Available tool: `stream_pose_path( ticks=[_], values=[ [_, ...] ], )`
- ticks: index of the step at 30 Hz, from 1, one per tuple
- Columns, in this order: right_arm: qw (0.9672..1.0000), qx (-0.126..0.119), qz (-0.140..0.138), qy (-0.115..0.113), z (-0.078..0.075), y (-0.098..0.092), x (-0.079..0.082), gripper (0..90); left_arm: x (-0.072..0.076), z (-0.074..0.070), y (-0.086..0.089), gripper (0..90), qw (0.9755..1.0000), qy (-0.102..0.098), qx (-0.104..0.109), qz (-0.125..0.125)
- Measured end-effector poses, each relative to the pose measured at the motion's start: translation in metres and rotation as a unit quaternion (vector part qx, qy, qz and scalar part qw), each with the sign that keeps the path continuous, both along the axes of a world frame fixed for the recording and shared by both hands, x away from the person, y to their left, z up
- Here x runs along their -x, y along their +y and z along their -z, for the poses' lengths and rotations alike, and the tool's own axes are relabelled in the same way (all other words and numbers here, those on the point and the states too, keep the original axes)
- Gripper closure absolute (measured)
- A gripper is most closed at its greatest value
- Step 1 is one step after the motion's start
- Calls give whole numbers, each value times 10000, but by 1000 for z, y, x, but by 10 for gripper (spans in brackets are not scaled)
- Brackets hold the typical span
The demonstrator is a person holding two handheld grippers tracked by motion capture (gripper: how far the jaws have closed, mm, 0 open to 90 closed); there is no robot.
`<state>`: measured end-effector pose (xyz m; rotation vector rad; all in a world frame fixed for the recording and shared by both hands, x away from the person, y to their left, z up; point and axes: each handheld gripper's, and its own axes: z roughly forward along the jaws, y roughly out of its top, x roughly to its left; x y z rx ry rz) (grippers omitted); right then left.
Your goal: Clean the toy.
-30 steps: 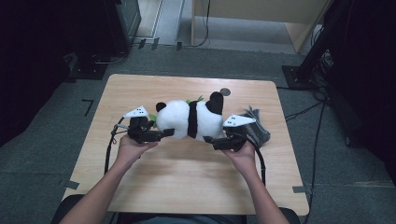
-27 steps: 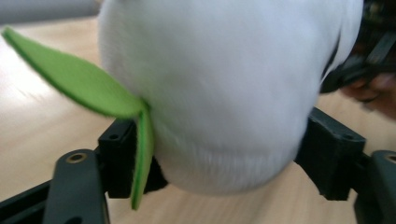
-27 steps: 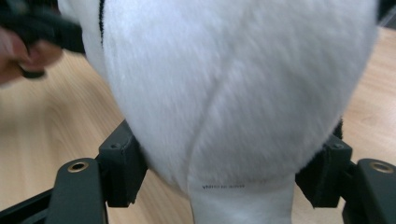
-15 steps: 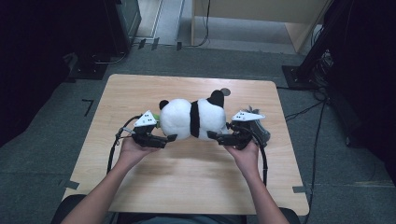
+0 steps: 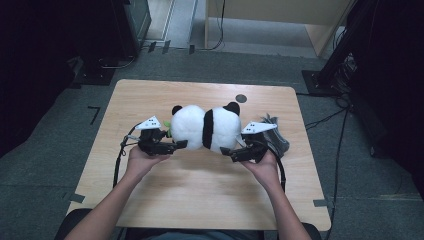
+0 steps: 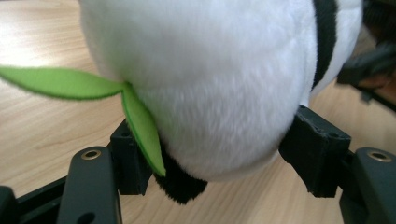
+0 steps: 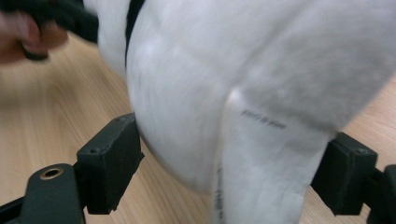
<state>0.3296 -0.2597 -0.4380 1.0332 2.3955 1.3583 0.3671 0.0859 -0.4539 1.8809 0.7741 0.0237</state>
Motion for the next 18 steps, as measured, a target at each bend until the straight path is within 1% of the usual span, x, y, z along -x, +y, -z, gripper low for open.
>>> stream_pose_path(
  ticks=[1,3,4,6,8,11,12,13,15,17,18],
  values=[
    [9999,97,-26,-29,0,2,1,179,0,0,1,323,10000,15,2,-2],
    [9992,369,-62,-118,1,7,3,179,0,0,2,326,10000,23,-10,-16],
    [9989,452,-70,-131,1,9,3,180,0,-1,3,326,10000,33,-24,-16],
    [9984,550,-41,-112,2,11,4,197,0,-1,3,325,10000,67,-70,-20],
    [9980,619,-14,-138,3,12,5,229,0,-1,3,324,9999,40,-136,-11],
    [9980,626,25,-99,2,12,5,261,1,-1,3,307,9998,44,-180,9],
    [9981,604,32,-68,2,11,5,265,1,-1,3,302,9998,63,-179,17],
    [9984,570,54,14,1,11,5,265,1,-1,4,297,9998,104,-152,23],
    [9988,417,108,240,1,10,6,267,1,-1,5,289,9998,160,-135,31],
    [9990,267,133,326,0,9,6,267,2,-1,7,285,9997,165,-157,46],
    [9991,231,143,330,0,9,7,266,2,-1,7,283,9997,153,-177,52]
  ],
)
